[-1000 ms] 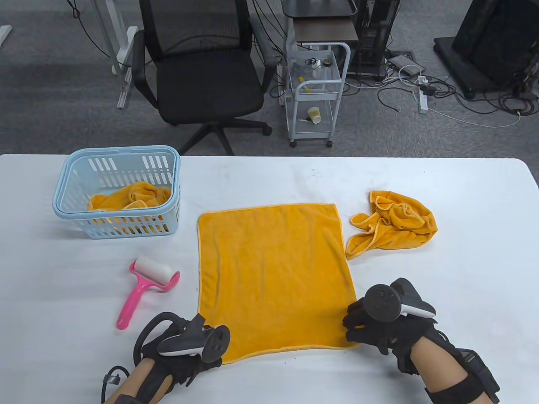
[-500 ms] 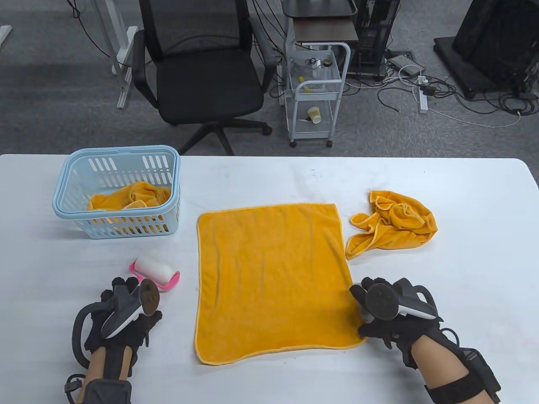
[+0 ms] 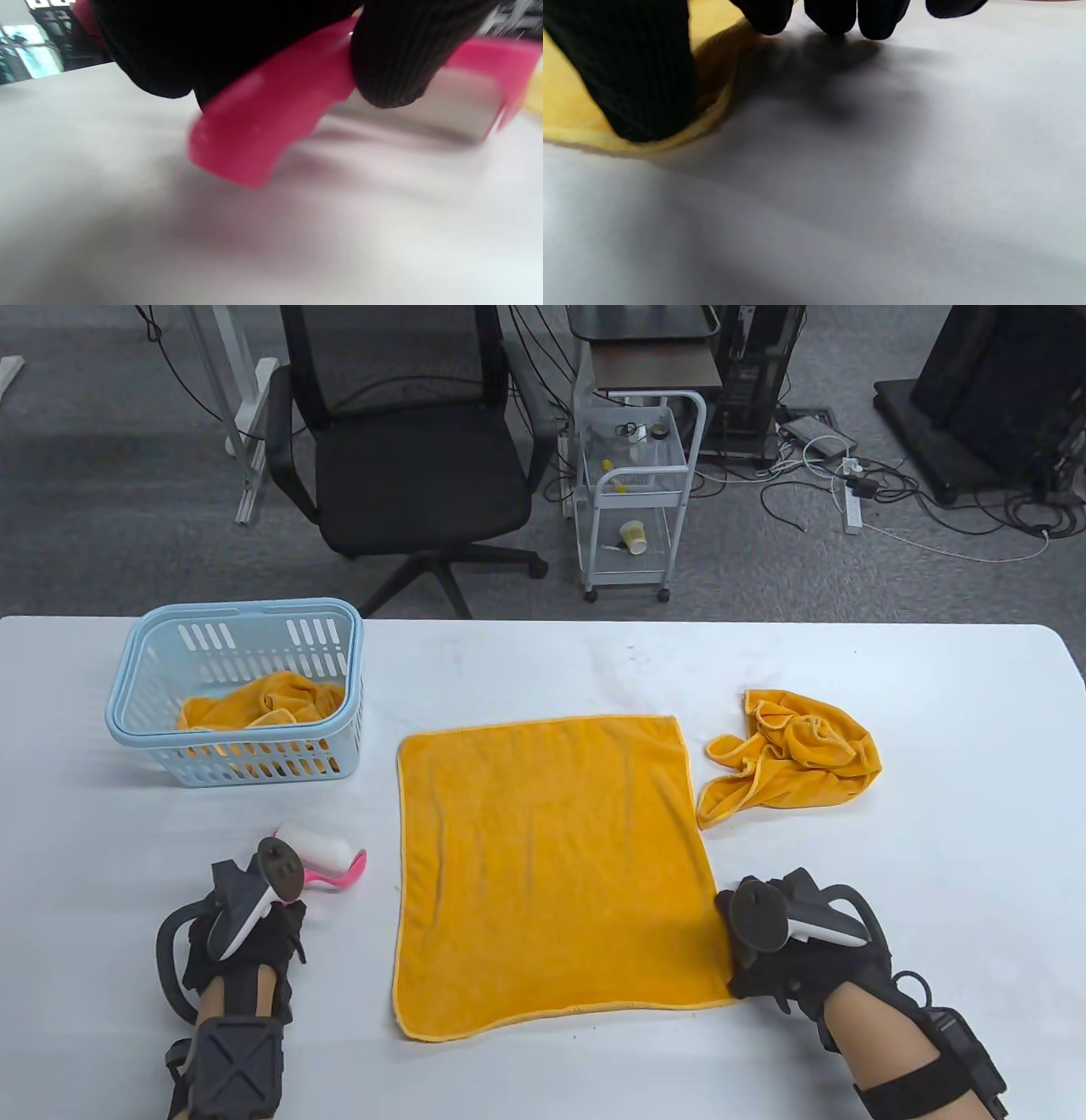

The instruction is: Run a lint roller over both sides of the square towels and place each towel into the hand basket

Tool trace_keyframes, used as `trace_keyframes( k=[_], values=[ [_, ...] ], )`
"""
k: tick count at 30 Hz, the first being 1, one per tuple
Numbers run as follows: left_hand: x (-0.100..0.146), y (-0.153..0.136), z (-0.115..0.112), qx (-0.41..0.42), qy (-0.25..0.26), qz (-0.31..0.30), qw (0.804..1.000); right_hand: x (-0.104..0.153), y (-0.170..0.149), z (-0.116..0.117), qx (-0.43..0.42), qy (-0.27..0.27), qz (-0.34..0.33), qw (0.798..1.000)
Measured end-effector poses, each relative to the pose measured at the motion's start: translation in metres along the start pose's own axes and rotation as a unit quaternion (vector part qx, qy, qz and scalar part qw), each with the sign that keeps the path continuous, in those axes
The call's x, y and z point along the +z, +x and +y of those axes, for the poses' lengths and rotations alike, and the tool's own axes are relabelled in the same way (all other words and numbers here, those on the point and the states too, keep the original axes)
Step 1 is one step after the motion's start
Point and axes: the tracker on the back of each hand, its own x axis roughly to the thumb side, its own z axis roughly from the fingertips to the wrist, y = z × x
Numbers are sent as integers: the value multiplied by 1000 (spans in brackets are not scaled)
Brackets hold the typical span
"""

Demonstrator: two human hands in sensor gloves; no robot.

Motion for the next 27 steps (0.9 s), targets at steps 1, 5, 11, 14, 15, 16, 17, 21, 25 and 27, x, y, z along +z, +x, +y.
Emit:
trace_keyframes(
  k=[1, 5, 11, 14, 15, 16, 17, 21, 25, 27],
  values=[
    [7, 3, 9, 17, 10, -20, 1000, 0, 0, 0, -1, 1, 0, 1000],
    [40, 39, 37, 46, 36, -133, 989, 0, 0, 0, -3, 1, 0, 1000],
    [87, 147, 28, 30, 12, -308, 951, 0, -1, 0, -7, 2, 0, 1000],
    [106, 199, 6, -16, 5, -378, 926, 0, -1, 1, -9, 1, 0, 1000],
    [109, 209, 0, -25, 1, -395, 918, 0, -1, 1, -9, 1, 0, 1000],
    [112, 221, -8, -29, -7, -411, 911, 0, -1, 1, -9, 1, 0, 1000],
    [115, 232, -17, -27, -17, -423, 905, 0, -1, 1, -10, 1, 0, 1000],
    [117, 255, -39, -55, -42, -444, 893, 0, -1, 1, -10, 1, 0, 1000],
    [113, 249, -42, -96, -56, -437, 893, 0, -2, 1, -12, 1, -1, 1000],
    [110, 235, -38, -182, -67, -409, 892, -1, -2, 1, -12, 1, -1, 1000]
  ],
)
